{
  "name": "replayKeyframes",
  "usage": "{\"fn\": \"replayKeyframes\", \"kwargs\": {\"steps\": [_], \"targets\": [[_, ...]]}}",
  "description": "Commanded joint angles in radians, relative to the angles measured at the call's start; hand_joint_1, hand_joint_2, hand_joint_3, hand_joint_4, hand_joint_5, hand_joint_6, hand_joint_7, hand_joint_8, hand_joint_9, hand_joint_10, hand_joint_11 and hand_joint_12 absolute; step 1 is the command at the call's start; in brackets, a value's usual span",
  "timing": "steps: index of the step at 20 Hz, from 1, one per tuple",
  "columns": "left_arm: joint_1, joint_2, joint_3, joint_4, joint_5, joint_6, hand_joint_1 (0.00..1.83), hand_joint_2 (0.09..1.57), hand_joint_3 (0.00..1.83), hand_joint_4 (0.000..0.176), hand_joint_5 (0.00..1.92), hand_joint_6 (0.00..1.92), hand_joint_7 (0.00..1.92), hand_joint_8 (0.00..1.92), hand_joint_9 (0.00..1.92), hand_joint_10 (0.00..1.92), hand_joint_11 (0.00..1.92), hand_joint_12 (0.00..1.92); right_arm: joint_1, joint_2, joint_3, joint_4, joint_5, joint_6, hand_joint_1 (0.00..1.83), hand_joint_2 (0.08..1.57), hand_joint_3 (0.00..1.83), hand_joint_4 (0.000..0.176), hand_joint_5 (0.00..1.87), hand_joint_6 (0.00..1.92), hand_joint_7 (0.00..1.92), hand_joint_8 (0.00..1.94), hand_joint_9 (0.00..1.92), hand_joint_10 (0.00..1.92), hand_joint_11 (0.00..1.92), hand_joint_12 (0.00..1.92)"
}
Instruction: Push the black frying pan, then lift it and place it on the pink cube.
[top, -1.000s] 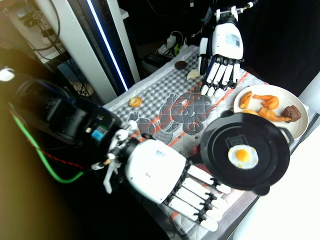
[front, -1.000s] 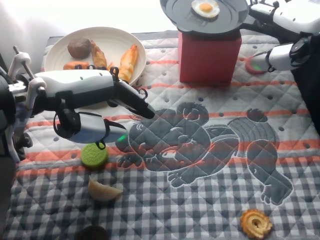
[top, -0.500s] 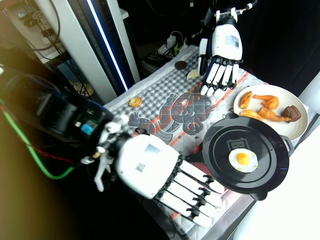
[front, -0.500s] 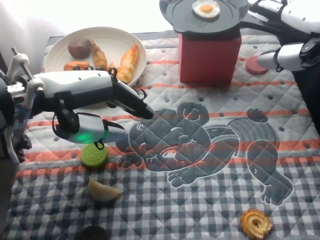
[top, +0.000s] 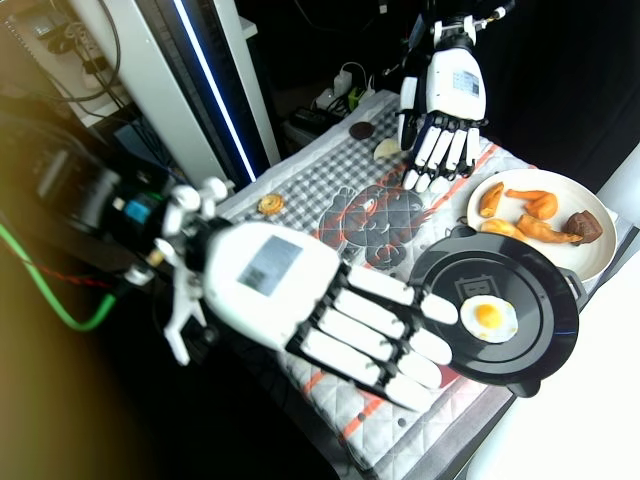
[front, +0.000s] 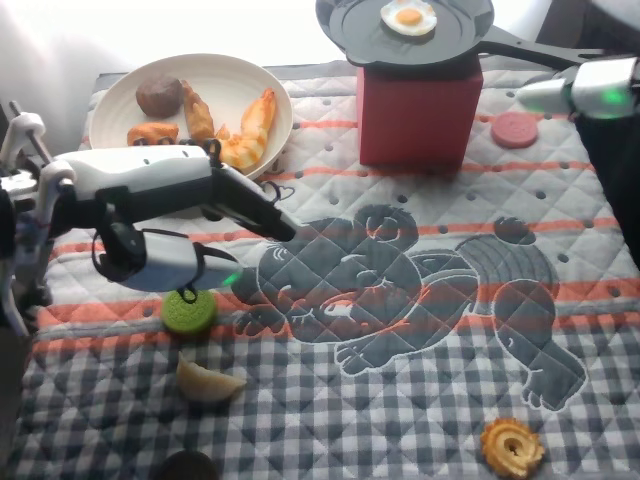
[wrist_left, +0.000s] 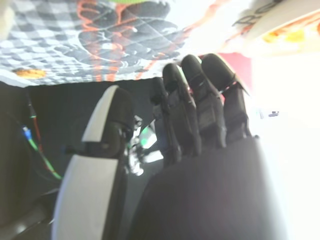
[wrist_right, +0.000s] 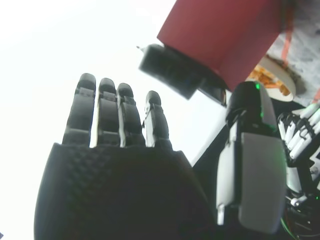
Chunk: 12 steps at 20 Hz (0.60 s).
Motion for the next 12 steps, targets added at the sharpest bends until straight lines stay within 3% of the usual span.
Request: {"fn": "replayKeyframes", "kwargs": {"steps": [1,3,4,5,7,8,9,10,11,12], "targets": [[-0.004,0.015,-0.005,-0.023,-0.1,-0.001,0.98,1.32,0.0,0.0,0.63,0.01,0.61,0.01,0.33,0.53,0.0,1.52,0.017,0.018,-0.014,-0.041,0.156,0.023,0.58,1.07,0.0,0.103,0.0,0.0,0.0,0.0,0.0,0.0,0.0,0.0],[-0.002,0.04,-0.024,-0.051,-0.117,0.026,0.97,1.32,0.0,0.0,0.56,0.0,0.57,0.0,0.31,0.53,0.0,1.53,0.005,0.074,-0.063,-0.118,0.201,0.118,0.55,1.08,0.0,0.101,0.0,0.0,0.0,0.0,0.0,0.0,0.0,0.0],[-0.001,0.055,-0.037,-0.081,-0.127,0.063,1.04,1.29,0.0,0.0,0.49,0.0,0.55,0.0,0.31,0.53,0.0,1.56,-0.012,0.1,-0.086,-0.15,0.23,0.159,0.56,1.08,0.0,0.076,0.0,0.0,0.0,0.0,0.0,0.0,0.0,0.0],[0.0,0.069,-0.049,-0.108,-0.145,0.096,1.07,1.27,0.0,0.0,0.46,0.0,0.57,0.01,0.34,0.54,0.02,1.57,-0.031,0.126,-0.107,-0.179,0.263,0.214,0.57,1.08,0.0,0.069,0.0,0.0,0.0,0.0,0.0,0.0,0.0,0.0],[0.004,0.094,-0.061,-0.158,-0.192,0.127,1.01,1.26,0.0,0.001,0.29,0.0,0.48,0.0,0.29,0.57,0.01,1.61,-0.088,0.175,-0.141,-0.216,0.337,0.305,0.52,1.07,0.0,0.114,0.0,0.0,0.0,0.0,0.0,0.0,0.0,0.0],[0.005,0.109,-0.065,-0.184,-0.218,0.135,0.91,1.27,0.0,0.008,0.22,0.0,0.43,0.0,0.21,0.56,0.0,1.57,-0.123,0.198,-0.155,-0.235,0.39,0.365,0.51,1.07,0.0,0.109,0.0,0.0,0.0,0.0,0.0,0.0,0.0,0.0],[0.004,0.12,-0.069,-0.21,-0.236,0.15,0.77,1.28,0.0,0.0,0.13,0.0,0.3,0.0,0.08,0.49,0.0,1.45,-0.159,0.216,-0.167,-0.244,0.435,0.408,0.54,1.07,0.0,0.115,0.0,0.0,0.0,0.0,0.0,0.0,0.0,0.0],[0.006,0.133,-0.074,-0.241,-0.26,0.173,0.66,1.3,0.0,0.0,0.05,0.0,0.24,0.0,0.02,0.39,0.0,1.34,-0.203,0.234,-0.181,-0.248,0.492,0.45,0.55,1.06,0.0,0.095,0.0,0.0,0.0,0.0,0.0,0.0,0.0,0.0],[0.012,0.145,-0.08,-0.266,-0.286,0.188,0.58,1.3,0.0,0.0,0.01,0.0,0.15,0.0,0.01,0.3,0.0,1.23,-0.242,0.246,-0.19,-0.248,0.545,0.48,0.55,1.05,0.0,0.099,0.0,0.0,0.0,0.0,0.0,0.0,0.0,0.0],[0.021,0.158,-0.087,-0.288,-0.319,0.194,0.56,1.31,0.0,0.0,0.0,0.0,0.03,0.0,0.0,0.16,0.0,0.9,-0.306,0.258,-0.2,-0.247,0.63,0.528,0.58,1.04,0.0,0.088,0.0,0.0,0.0,0.0,0.0,0.0,0.0,0.0]]}}
